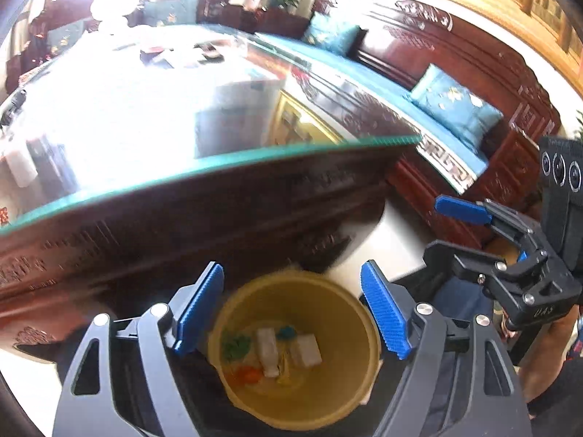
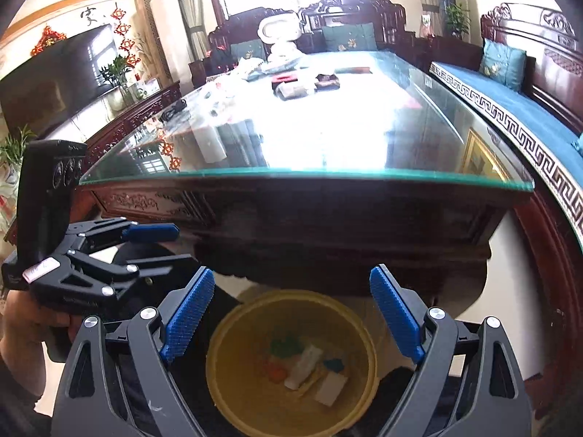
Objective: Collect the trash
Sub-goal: 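Open the left tool over the yellow bucket to drop the white bottle, then move both open tools back over the table toward the sock and paper stack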
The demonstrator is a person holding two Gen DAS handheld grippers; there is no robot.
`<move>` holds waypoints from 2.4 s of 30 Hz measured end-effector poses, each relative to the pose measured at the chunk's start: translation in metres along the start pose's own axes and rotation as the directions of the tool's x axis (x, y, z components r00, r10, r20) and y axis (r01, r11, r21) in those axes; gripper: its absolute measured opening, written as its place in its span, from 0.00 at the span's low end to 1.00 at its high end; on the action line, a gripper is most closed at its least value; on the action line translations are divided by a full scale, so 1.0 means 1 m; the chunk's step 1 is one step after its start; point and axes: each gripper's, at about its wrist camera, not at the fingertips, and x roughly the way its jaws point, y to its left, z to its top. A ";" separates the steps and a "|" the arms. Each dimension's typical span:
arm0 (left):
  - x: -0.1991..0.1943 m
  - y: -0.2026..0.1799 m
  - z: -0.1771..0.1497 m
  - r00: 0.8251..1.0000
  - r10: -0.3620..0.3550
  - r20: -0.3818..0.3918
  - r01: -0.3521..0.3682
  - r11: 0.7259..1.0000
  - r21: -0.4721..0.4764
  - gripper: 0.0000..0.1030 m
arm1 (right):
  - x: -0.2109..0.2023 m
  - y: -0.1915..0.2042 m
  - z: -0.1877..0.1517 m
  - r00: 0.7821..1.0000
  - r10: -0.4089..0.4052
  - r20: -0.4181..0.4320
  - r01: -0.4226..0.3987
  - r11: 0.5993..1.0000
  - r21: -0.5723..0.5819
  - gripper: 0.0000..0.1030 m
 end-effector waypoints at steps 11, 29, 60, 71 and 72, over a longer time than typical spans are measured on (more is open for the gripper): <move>-0.008 0.030 0.060 0.991 0.094 0.097 -0.092 0.995 -0.029 0.94 | 0.028 -0.003 0.060 0.999 0.017 0.047 -0.017 1.000 0.002 0.85; 0.023 0.124 0.162 0.970 0.207 0.132 -0.194 0.976 -0.101 0.95 | 0.118 -0.015 0.169 0.997 0.045 0.058 -0.045 0.999 -0.003 0.87; 0.132 0.183 0.270 0.980 0.190 0.067 -0.180 0.974 -0.135 0.95 | 0.256 -0.085 0.302 0.999 0.017 -0.042 -0.015 0.999 0.041 0.75; 0.157 0.187 0.281 0.986 0.161 0.039 -0.155 0.979 -0.132 0.95 | 0.292 -0.094 0.320 0.995 0.031 -0.095 -0.027 0.999 0.035 0.69; 0.159 0.186 0.281 0.986 0.161 0.037 -0.155 0.979 -0.130 0.95 | 0.299 -0.094 0.324 0.994 0.031 -0.107 -0.027 0.999 0.034 0.69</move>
